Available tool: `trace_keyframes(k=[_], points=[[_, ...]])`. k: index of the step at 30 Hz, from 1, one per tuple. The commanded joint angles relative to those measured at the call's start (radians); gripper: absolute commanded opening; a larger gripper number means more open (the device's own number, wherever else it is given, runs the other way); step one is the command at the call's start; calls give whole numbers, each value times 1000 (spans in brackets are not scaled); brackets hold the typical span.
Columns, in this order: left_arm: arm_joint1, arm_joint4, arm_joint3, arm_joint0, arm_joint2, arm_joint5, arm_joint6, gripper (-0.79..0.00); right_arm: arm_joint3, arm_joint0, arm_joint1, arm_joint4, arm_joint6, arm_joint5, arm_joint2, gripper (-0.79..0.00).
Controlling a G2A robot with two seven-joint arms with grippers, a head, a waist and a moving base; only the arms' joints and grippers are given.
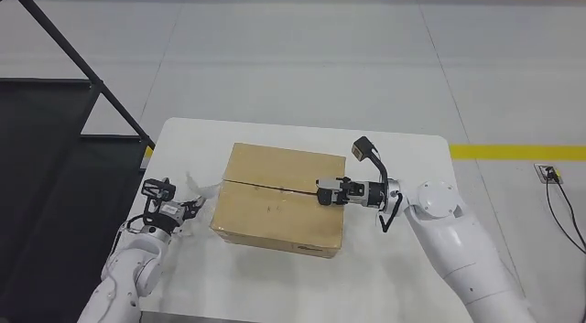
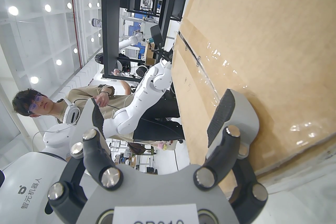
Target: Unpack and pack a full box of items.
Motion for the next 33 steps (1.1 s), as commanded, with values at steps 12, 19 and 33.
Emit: trace_keyframes(k=[12, 19, 33], points=[[43, 101, -83, 87, -138, -101, 47, 0, 0, 0, 0, 0, 0, 0, 0, 0], [64, 210, -106, 133, -173, -180, 65, 0, 0, 0, 0, 0, 0, 0, 0, 0], [47, 155, -248, 172, -104, -77, 46, 0, 0, 0, 0, 0, 0, 0, 0, 0]])
